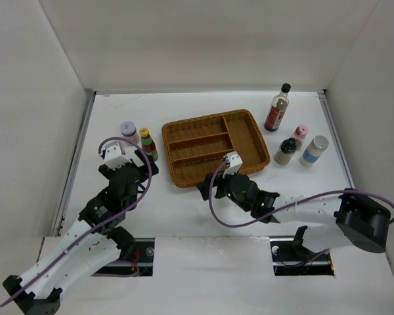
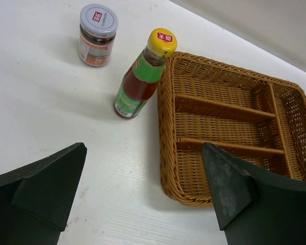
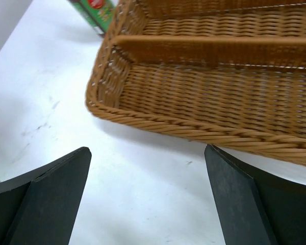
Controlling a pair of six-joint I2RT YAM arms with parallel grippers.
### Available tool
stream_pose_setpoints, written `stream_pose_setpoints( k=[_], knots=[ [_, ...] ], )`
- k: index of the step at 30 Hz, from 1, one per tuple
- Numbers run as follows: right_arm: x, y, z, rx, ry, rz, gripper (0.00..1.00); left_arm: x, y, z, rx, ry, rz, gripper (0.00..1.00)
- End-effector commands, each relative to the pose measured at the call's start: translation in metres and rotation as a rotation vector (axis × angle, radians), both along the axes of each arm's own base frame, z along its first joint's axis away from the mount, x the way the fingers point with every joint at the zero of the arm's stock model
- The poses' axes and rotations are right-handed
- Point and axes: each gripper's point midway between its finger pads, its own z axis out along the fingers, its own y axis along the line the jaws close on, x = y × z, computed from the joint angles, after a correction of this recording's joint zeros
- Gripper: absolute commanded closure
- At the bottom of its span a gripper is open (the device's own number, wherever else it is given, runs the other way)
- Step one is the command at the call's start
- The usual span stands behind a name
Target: Organize the condiment bottles
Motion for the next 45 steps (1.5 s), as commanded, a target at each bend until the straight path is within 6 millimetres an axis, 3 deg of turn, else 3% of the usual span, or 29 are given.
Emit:
stream_pose_setpoints(
  k=[1,9,16,17,18,19,20,21,25,27,37,45],
  knots=[
    [0.0,0.023,0.042,0.108,-0.071,0.042,0.0,0.006,0.005,0.019,0.008,-0.043,0.023,0.0],
    [-0.008,0.019,0.056,0.124,-0.129,0.072,0.0,0.024,0.018,0.039,0.085,-0.098,0.082,0.0],
    [-0.034,0.01,0.097,0.303,-0.229,0.137,0.01,0.048,0.015,0.051,0.127,-0.132,0.06,0.0],
    [-0.04,0.01,0.101,0.33,-0.238,0.17,0.25,0.052,0.012,0.05,0.129,-0.126,0.049,0.1],
    [-0.043,0.009,0.105,0.351,-0.244,0.186,0.61,0.055,0.011,0.048,0.134,-0.116,0.046,0.32],
    [-0.043,0.006,0.105,0.368,-0.235,0.181,0.78,0.058,0.01,0.047,0.139,-0.11,0.05,0.47],
    [-0.039,0.001,0.105,0.375,-0.232,0.161,0.81,0.061,0.01,0.044,0.144,-0.101,0.055,0.51],
    [-0.036,-0.003,0.105,0.377,-0.231,0.148,0.77,0.064,0.008,0.042,0.149,-0.093,0.056,0.48],
    [-0.032,-0.007,0.104,0.384,-0.227,0.137,0.43,0.081,-0.002,0.031,0.181,-0.046,0.041,0.19],
    [-0.033,-0.004,0.102,0.381,-0.222,0.146,0.33,0.092,-0.007,0.025,0.197,-0.029,0.027,0.17],
    [-0.033,0.008,0.092,0.351,-0.199,0.176,0.29,0.144,-0.003,-0.001,0.227,0.023,0.07,0.25],
    [-0.033,0.014,0.084,0.33,-0.181,0.193,0.29,0.169,-0.012,0.001,0.261,0.009,0.059,0.45]
  ],
)
